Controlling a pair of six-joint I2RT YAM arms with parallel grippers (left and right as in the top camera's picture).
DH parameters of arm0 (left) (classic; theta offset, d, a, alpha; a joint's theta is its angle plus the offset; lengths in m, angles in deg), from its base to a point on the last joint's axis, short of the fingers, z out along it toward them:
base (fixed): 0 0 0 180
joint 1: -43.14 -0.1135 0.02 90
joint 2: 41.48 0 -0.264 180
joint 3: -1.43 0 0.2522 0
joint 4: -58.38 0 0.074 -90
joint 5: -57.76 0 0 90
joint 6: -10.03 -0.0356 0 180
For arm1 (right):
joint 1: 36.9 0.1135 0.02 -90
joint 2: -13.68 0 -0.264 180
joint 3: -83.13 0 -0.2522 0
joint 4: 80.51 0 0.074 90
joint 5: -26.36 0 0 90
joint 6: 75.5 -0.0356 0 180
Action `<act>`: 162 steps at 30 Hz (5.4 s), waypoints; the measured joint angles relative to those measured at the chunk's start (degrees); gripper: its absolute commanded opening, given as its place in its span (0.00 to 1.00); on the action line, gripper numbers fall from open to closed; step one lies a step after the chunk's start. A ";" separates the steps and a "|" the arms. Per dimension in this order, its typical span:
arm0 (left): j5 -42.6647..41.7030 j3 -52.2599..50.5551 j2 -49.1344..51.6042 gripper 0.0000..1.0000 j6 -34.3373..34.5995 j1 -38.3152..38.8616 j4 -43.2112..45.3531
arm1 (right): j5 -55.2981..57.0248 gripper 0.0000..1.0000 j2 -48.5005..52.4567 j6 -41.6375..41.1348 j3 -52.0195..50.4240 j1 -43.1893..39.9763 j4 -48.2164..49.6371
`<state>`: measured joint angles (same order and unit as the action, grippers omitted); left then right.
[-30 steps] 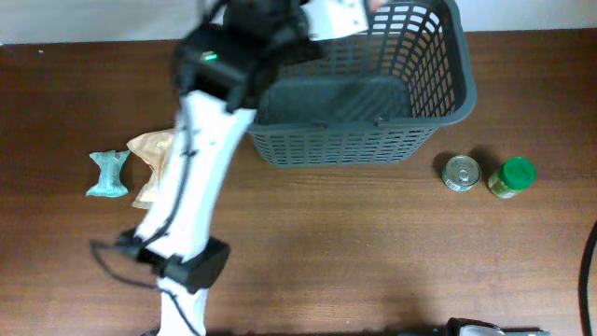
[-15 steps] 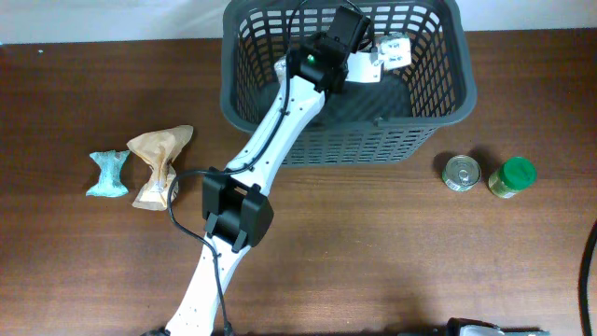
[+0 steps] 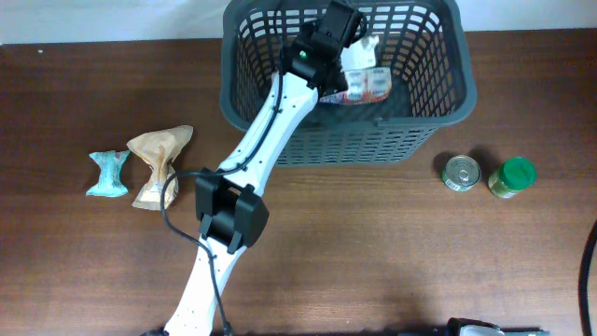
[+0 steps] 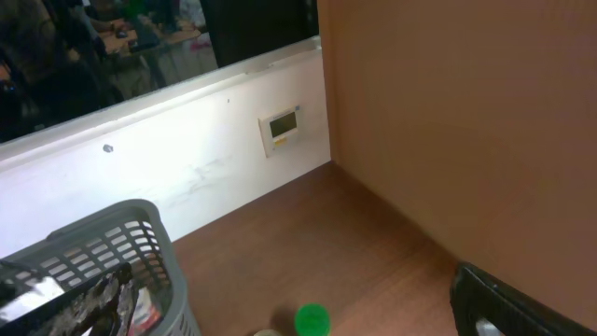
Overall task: Pack container
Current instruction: 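Carry the tissue strip into the basket and open the left gripper, then move the left gripper to the tan wrapped bag and grasp it, then lift the tan bag into the basket and release it, then move the left gripper to the mint-green wrapped item and grasp it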
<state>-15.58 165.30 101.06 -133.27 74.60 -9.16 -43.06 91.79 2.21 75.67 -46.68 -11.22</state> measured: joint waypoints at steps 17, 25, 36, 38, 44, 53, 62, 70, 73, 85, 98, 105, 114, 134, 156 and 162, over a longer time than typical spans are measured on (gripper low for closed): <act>1.79 4.72 -38.80 0.98 33.14 -22.53 -37.05 | 0.00 0.99 0.00 0.02 0.00 0.00 0.00; -13.55 -13.44 -29.46 0.98 37.27 -39.54 -39.41 | 0.00 0.99 0.00 0.04 0.00 0.00 0.00; -20.59 -49.31 -28.61 0.99 37.03 -44.39 -13.75 | 0.00 0.99 0.04 0.02 0.00 0.00 0.00; -20.96 -54.05 -28.63 0.99 37.07 -44.28 -9.81 | 0.00 0.99 0.07 0.00 0.00 0.00 0.00; -20.90 -65.55 -28.63 0.99 39.41 -44.41 1.44 | 0.00 0.99 0.07 0.02 0.00 0.00 0.00; -20.57 -76.00 -28.63 0.71 42.14 -44.39 13.60 | 0.00 0.99 0.07 0.02 0.00 0.00 0.00; -20.63 -76.78 -28.76 0.02 43.30 -44.68 16.94 | 0.00 0.99 0.07 0.02 0.00 0.00 0.00; -20.81 -68.89 -28.87 0.02 40.92 -44.63 4.00 | -0.02 0.99 0.07 0.04 0.00 0.00 -0.02; -20.76 -56.52 -30.01 0.02 37.13 -44.11 -2.82 | -0.02 0.99 0.07 0.04 0.00 0.00 -0.02; -22.60 -25.55 -52.19 0.02 7.93 -20.44 0.46 | 0.00 0.99 0.09 0.02 0.00 0.00 0.00; -25.22 -25.62 -24.85 0.02 -2.25 -2.58 17.99 | -0.02 0.99 0.09 0.02 0.00 0.00 0.00; -25.00 -26.36 -13.90 0.02 2.82 2.38 16.24 | 0.00 0.99 0.09 0.00 0.00 0.00 0.00; -23.96 -26.36 -13.57 0.83 11.17 5.53 9.42 | 0.00 0.99 0.09 0.02 0.00 0.00 0.00; -10.97 11.93 -30.14 0.83 34.27 -21.62 -41.70 | 0.00 0.99 0.09 0.02 0.00 0.00 0.00; -22.25 -48.06 -23.56 1.00 38.56 -58.51 -8.90 | 0.00 0.99 0.09 0.04 0.00 0.00 0.00; -21.90 -56.54 -23.56 1.00 38.10 -58.45 1.97 | 0.00 0.99 0.09 0.04 0.00 0.00 0.00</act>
<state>-37.48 108.75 77.50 -95.17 16.16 -7.19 -43.06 91.88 2.25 75.67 -46.68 -11.22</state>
